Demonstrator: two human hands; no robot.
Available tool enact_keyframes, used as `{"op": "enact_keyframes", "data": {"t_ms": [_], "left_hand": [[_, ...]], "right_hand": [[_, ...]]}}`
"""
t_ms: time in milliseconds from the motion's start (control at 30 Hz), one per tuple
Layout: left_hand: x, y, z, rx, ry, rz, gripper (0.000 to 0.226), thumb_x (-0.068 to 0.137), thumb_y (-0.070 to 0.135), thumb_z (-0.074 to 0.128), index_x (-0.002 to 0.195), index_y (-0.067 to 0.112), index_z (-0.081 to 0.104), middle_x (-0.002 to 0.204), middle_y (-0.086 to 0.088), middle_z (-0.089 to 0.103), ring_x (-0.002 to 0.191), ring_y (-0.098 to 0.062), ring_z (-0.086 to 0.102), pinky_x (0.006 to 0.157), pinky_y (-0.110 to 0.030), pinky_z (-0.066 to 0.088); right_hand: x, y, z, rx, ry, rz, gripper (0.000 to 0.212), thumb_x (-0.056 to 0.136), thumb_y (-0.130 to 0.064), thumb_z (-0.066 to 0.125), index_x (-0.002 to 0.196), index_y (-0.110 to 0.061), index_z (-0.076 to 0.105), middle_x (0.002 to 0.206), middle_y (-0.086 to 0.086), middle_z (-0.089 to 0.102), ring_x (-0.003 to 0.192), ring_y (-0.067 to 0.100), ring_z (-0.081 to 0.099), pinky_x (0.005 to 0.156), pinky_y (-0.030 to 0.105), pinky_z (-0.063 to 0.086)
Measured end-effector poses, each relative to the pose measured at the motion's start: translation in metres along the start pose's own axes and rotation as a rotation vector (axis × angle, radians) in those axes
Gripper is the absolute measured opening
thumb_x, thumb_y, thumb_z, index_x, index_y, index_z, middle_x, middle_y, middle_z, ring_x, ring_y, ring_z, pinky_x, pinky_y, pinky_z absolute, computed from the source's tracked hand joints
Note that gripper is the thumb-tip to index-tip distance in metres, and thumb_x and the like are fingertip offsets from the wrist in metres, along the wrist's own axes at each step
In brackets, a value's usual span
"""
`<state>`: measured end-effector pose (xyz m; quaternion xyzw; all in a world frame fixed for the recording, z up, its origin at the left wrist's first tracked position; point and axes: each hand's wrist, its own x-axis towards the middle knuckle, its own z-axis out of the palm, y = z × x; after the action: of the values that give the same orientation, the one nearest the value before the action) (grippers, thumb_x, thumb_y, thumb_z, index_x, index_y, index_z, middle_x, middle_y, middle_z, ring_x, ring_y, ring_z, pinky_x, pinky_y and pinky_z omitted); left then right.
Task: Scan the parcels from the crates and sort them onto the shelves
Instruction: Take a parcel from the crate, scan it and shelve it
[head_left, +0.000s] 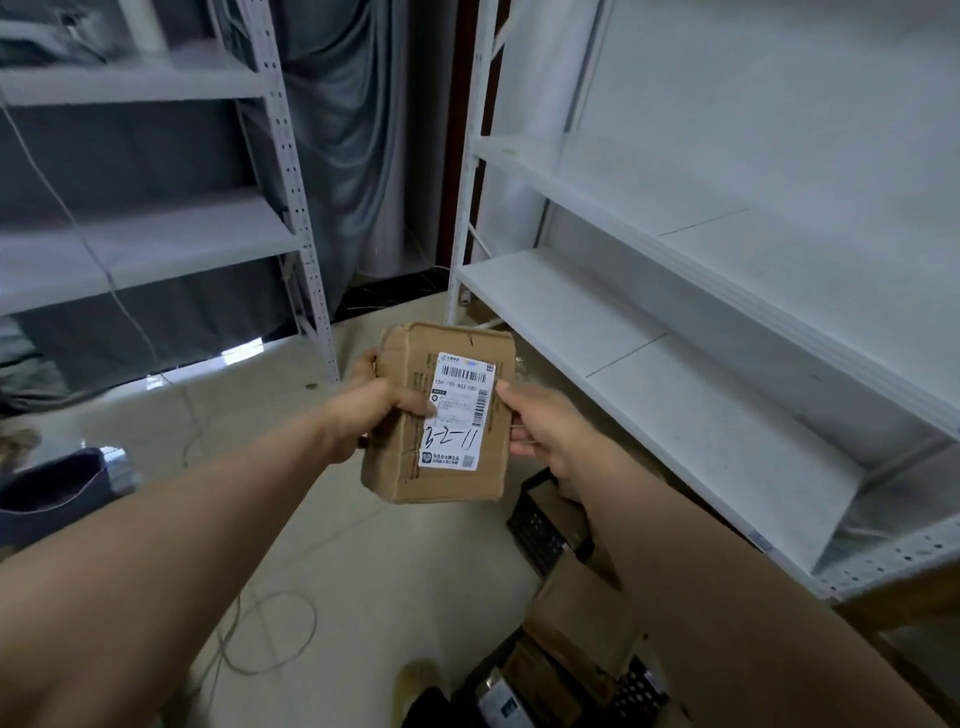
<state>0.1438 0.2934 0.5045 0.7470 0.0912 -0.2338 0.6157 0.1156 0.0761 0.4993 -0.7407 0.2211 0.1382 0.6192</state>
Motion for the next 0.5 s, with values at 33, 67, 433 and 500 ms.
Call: {"op": "enact_keyframes", "data": {"t_ms": [33,67,433,500], "left_hand": [[0.011,0.008,-0.003,-0.01,-0.011,0.017,0.098,0.074,0.004,0.08,0.148,0.034,0.024,0.112,-0.005,0.069,0.1,-0.026,0.066,0.078,-0.041,0.05],[0.024,0.016,-0.006,-0.018,-0.014,0.035,0.097,0.074,0.003,0.08,0.148,0.034,0.024,0.112,-0.005,0.069,0.098,-0.024,0.067,0.072,-0.037,0.049],[0.228,0.135,-0.025,-0.021,-0.066,0.078,0.104,0.068,0.011,0.084,0.149,0.036,0.024,0.118,-0.004,0.069,0.111,-0.03,0.063,0.102,-0.061,0.044],[0.269,0.16,-0.028,-0.018,-0.08,0.099,0.105,0.073,0.008,0.081,0.153,0.036,0.019,0.119,-0.003,0.068,0.111,-0.029,0.063,0.097,-0.055,0.047]], "right_hand": [[0.012,-0.007,0.001,0.0,-0.002,-0.011,0.024,0.102,-0.042,0.057,0.107,-0.02,0.066,0.103,0.001,0.073,0.092,0.016,0.068,0.08,0.03,0.055],[0.025,-0.015,0.001,0.0,-0.008,-0.022,0.026,0.101,-0.043,0.056,0.109,-0.021,0.066,0.105,0.001,0.074,0.097,0.017,0.069,0.087,0.035,0.055],[0.228,-0.143,-0.022,0.025,-0.096,-0.091,0.045,0.1,-0.056,0.05,0.12,-0.021,0.069,0.105,0.001,0.078,0.105,0.025,0.071,0.098,0.049,0.053],[0.261,-0.165,-0.026,0.044,-0.084,-0.13,0.043,0.102,-0.053,0.047,0.119,-0.021,0.069,0.106,0.001,0.078,0.103,0.025,0.072,0.098,0.05,0.053]]}}
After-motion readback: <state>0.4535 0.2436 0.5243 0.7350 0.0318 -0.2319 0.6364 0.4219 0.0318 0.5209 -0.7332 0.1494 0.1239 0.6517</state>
